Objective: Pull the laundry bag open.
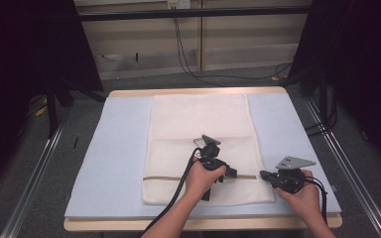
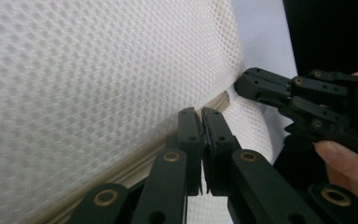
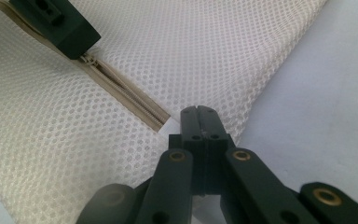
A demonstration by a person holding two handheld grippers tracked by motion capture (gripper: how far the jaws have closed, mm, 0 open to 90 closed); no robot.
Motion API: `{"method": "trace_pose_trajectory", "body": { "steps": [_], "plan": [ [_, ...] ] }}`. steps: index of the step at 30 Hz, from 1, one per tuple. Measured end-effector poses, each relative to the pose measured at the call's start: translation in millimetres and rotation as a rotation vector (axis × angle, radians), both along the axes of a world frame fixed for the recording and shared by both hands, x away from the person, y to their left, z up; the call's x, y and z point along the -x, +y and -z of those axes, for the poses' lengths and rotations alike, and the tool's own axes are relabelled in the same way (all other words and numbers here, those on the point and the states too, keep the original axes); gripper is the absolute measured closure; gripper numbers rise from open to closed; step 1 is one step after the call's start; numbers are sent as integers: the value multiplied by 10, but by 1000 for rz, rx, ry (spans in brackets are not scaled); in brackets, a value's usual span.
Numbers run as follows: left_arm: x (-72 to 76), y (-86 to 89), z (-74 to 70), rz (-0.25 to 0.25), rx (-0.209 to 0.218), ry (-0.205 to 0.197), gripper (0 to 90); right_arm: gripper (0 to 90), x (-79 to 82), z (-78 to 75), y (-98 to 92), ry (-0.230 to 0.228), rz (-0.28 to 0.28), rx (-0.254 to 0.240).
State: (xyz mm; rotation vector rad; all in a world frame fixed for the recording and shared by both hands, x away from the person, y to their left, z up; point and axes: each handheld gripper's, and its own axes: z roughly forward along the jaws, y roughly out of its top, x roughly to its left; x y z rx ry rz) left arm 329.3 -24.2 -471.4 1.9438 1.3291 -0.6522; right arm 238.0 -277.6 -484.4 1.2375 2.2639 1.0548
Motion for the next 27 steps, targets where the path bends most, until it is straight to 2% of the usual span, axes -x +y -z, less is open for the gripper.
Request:
{"method": "trace_pose_trajectory", "body": {
  "steps": [2,3,6,7,8,11,15,22,23,27],
  "plan": [
    [-6,20,-9,7,8,5,873,900,-2,3,-5,-1,-2,-3],
    [-4,22,-16,1,-8,-3,873,900,0,2,-4,5,4,-7],
    [-20,61,-23,11,-6,6,874,900,1,2,-2,5,5,-9],
    [-20,64,-21,1,-1,8,873,900,1,1,-2,5,5,-8],
    [-24,82,-27,2,-17,6,873,900,1,1,-2,5,5,-8],
    [-29,113,-29,3,-5,9,873,900,1,3,-1,4,7,-10],
    [-30,131,-41,7,-13,-3,873,900,0,3,-1,5,7,-11],
    [-35,160,-36,3,-7,10,873,900,-1,4,-5,6,7,-14],
    [-34,162,-37,3,-19,-1,873,900,-1,4,-6,8,7,-16],
    [-30,163,-40,2,-8,3,873,900,0,6,-7,8,8,-17]
  ]
}}
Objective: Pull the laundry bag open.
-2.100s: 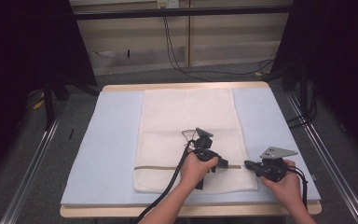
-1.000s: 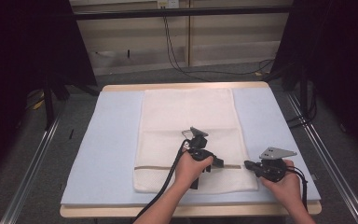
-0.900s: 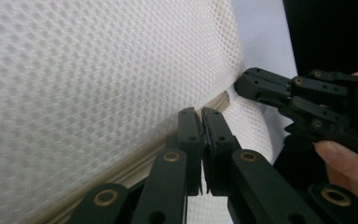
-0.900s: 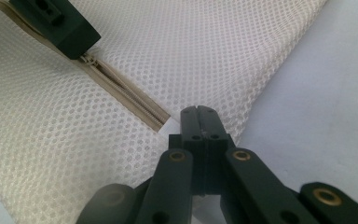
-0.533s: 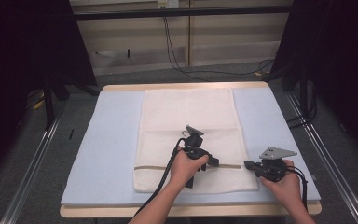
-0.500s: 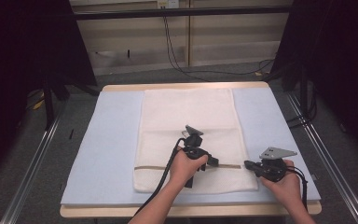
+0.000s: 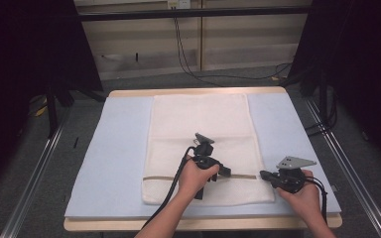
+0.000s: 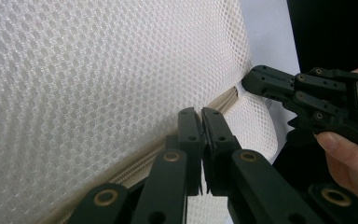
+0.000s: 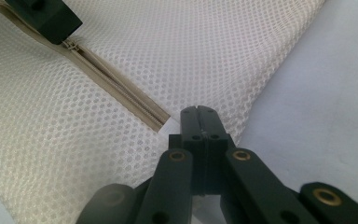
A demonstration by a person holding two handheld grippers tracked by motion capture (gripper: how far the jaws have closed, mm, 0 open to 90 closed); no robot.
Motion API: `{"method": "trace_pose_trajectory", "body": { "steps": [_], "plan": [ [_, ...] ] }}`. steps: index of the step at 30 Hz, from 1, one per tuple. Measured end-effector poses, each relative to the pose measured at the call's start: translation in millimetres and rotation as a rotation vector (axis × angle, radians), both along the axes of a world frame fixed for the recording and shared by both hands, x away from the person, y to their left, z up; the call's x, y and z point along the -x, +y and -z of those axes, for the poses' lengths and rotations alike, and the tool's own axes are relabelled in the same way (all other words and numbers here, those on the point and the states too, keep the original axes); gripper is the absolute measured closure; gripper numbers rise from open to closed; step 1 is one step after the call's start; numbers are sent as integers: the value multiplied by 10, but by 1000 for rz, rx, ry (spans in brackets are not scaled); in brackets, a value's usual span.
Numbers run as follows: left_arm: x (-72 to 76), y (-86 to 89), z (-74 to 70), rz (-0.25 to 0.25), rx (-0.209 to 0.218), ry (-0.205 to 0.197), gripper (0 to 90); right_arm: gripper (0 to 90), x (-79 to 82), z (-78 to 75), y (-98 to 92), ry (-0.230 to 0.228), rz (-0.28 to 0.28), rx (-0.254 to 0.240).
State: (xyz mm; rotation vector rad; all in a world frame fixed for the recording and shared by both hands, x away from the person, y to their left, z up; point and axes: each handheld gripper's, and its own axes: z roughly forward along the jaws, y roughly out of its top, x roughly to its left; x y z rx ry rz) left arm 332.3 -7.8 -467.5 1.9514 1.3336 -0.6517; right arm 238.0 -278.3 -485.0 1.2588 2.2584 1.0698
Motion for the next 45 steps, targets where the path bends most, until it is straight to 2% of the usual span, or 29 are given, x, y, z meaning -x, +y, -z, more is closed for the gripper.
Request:
{"method": "trace_pose_trajectory", "body": {
  "steps": [2,4,5,11,19,22,24,27,28,30,36,45],
  "plan": [
    [6,11,-6,-2,-10,3,873,900,1,-1,0,0,1,1],
    [2,29,-2,-4,4,5,873,900,-1,0,-2,-1,0,0],
    [4,38,-6,-8,-7,1,873,900,-1,0,-2,-1,0,0],
    [3,99,-6,-3,-13,-5,873,900,-2,0,-2,1,-2,-1],
    [-6,176,8,-12,-16,4,873,900,-2,-1,-3,3,1,-2],
    [-6,195,-7,0,-5,0,873,900,-3,0,0,0,0,0],
    [1,198,-15,-19,-8,-3,873,900,-1,-2,3,1,1,1],
    [-5,234,-14,-10,1,7,873,900,-2,-2,2,1,0,0],
    [2,244,-11,-8,-15,-4,873,900,-3,-2,1,2,0,0],
    [1,252,-4,-13,2,0,873,900,-3,-1,-1,4,1,-2],
    [11,276,-26,-12,-8,-10,873,900,-2,-2,0,3,1,-2],
    [6,328,-31,-13,-9,3,873,900,-5,-1,-5,2,0,-1]
  ]
}}
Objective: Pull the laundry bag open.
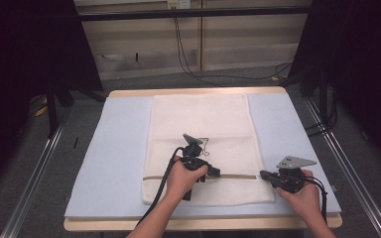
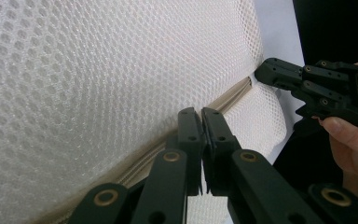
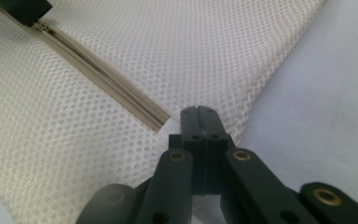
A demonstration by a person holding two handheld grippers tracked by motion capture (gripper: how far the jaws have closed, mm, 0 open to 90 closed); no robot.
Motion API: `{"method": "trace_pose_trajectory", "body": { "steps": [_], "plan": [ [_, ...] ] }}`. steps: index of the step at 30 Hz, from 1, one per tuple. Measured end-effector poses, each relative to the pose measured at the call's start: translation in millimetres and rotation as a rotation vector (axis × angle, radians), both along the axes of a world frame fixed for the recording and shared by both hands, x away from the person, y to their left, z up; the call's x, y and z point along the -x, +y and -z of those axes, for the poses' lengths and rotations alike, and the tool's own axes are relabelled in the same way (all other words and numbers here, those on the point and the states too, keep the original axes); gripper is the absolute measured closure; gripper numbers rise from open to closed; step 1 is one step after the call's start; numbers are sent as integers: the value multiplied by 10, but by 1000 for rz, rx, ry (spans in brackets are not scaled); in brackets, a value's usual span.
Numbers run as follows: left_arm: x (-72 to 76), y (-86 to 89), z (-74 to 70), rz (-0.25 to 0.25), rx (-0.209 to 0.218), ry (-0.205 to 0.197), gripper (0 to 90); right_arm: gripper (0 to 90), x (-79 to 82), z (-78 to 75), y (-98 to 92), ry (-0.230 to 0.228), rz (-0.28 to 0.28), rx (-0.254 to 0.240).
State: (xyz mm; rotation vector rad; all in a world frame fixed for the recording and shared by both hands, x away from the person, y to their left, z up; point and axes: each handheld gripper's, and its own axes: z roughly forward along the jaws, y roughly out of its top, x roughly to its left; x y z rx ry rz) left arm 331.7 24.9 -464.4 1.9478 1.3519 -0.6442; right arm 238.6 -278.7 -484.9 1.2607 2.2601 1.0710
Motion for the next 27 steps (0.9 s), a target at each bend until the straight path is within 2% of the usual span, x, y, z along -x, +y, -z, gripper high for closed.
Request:
{"method": "trace_pose_trajectory", "body": {
  "steps": [5,7,10,11,14,15,17,19,20,25,27],
  "plan": [
    [12,-4,-17,-1,1,-10,873,900,-1,0,0,0,0,0],
    [11,3,-18,0,-17,-17,874,900,-1,1,-3,1,-1,-4],
    [16,20,-23,-8,-19,-21,873,900,0,0,-1,1,-1,-1],
    [13,38,-30,2,-7,-17,874,900,-1,1,-3,0,-2,-1],
    [10,65,-43,-3,-5,-12,873,900,-1,1,-2,0,-1,-2],
    [7,76,-37,-10,7,-2,873,900,-1,1,-3,0,-2,-1],
    [9,87,-38,-18,-8,-3,873,900,-2,0,-3,0,-2,-1],
    [5,108,-33,-16,12,10,873,900,-3,1,-2,-1,0,-2],
    [7,116,-38,-22,-3,9,873,900,-3,1,-2,0,0,-2],
    [-3,160,-25,-22,16,23,874,900,-1,0,-2,0,-2,-1],
    [-3,166,-21,-20,4,19,873,900,-3,1,-4,1,-2,-2]
  ]
}}
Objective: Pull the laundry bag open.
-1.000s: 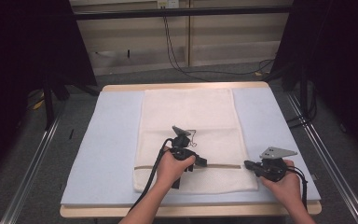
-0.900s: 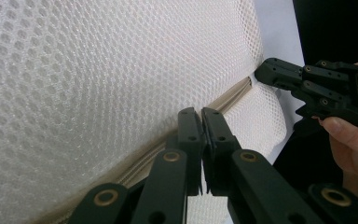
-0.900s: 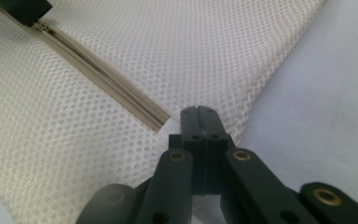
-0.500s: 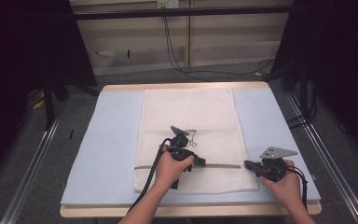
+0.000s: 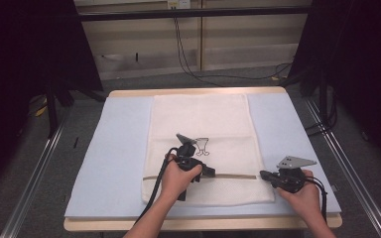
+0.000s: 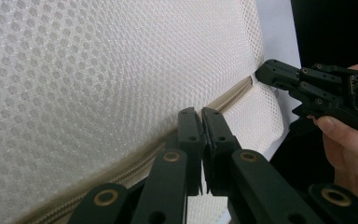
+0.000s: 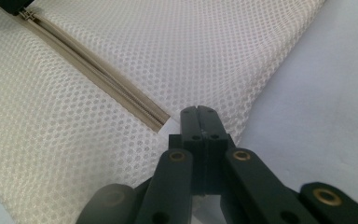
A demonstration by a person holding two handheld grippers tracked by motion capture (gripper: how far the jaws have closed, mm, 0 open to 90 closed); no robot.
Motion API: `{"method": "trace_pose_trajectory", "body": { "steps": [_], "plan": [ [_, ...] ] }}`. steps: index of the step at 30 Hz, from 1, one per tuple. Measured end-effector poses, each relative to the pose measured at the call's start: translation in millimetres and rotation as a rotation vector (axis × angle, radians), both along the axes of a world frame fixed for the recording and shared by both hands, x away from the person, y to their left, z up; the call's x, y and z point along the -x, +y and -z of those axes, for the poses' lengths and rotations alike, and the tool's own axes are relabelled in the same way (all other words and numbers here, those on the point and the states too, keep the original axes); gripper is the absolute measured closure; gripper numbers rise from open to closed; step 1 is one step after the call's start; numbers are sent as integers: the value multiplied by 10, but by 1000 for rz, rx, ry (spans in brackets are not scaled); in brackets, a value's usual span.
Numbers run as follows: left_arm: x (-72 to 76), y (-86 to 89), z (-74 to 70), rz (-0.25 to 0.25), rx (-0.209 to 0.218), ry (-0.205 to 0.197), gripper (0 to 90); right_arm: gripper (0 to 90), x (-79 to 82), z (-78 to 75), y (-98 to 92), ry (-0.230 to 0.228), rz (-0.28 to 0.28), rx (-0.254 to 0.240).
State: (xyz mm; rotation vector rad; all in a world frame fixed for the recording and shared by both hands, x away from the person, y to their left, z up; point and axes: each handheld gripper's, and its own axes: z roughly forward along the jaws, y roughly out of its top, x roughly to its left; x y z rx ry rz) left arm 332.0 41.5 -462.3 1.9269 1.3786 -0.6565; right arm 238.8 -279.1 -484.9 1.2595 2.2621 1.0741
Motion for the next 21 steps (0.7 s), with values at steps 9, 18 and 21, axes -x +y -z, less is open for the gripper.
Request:
{"method": "trace_pose_trajectory", "body": {
  "steps": [9,18,21],
  "plan": [
    [-3,8,-1,6,2,3,873,900,1,1,0,0,2,-1],
    [0,42,15,-5,6,7,873,900,2,1,0,1,1,-3],
    [-2,42,13,-8,3,7,873,900,1,1,2,2,4,-4]
  ]
}}
